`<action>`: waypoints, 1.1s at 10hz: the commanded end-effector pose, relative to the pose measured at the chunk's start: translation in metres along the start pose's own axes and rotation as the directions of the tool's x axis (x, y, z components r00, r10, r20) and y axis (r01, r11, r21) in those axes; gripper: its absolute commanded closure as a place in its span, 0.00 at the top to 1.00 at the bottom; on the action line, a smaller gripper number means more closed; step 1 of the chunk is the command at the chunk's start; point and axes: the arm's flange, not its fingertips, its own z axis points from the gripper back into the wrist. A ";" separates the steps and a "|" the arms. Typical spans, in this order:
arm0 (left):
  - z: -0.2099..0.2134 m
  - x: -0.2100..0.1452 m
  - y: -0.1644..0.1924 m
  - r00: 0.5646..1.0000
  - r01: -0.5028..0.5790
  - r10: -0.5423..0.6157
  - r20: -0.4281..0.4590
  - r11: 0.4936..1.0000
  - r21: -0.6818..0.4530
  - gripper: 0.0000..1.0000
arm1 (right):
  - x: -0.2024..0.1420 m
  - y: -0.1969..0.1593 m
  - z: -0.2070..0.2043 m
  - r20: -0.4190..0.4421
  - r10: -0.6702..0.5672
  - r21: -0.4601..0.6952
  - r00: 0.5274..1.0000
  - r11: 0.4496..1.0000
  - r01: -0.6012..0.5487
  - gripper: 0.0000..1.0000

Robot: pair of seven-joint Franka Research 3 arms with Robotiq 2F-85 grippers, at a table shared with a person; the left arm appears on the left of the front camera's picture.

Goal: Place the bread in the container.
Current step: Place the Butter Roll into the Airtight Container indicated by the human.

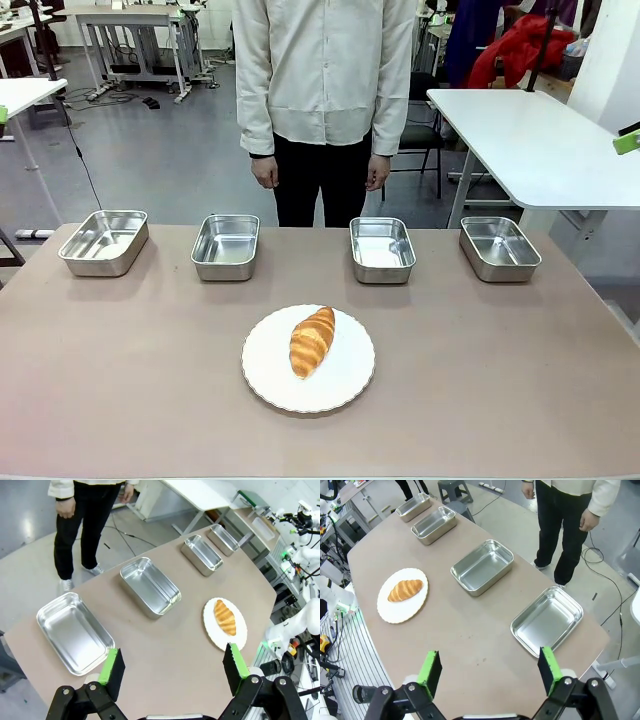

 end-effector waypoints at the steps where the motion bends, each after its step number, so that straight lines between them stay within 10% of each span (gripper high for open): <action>1: 0.001 0.000 -0.002 1.000 0.001 -0.001 0.000 1.000 -0.008 1.00 | 0.001 0.000 0.000 0.019 0.009 0.010 1.000 1.000 -0.010 1.00; 11: 0.001 0.000 -0.002 1.000 0.001 -0.001 0.000 1.000 -0.008 1.00 | 0.001 0.000 0.000 0.019 0.009 0.010 1.000 1.000 -0.010 1.00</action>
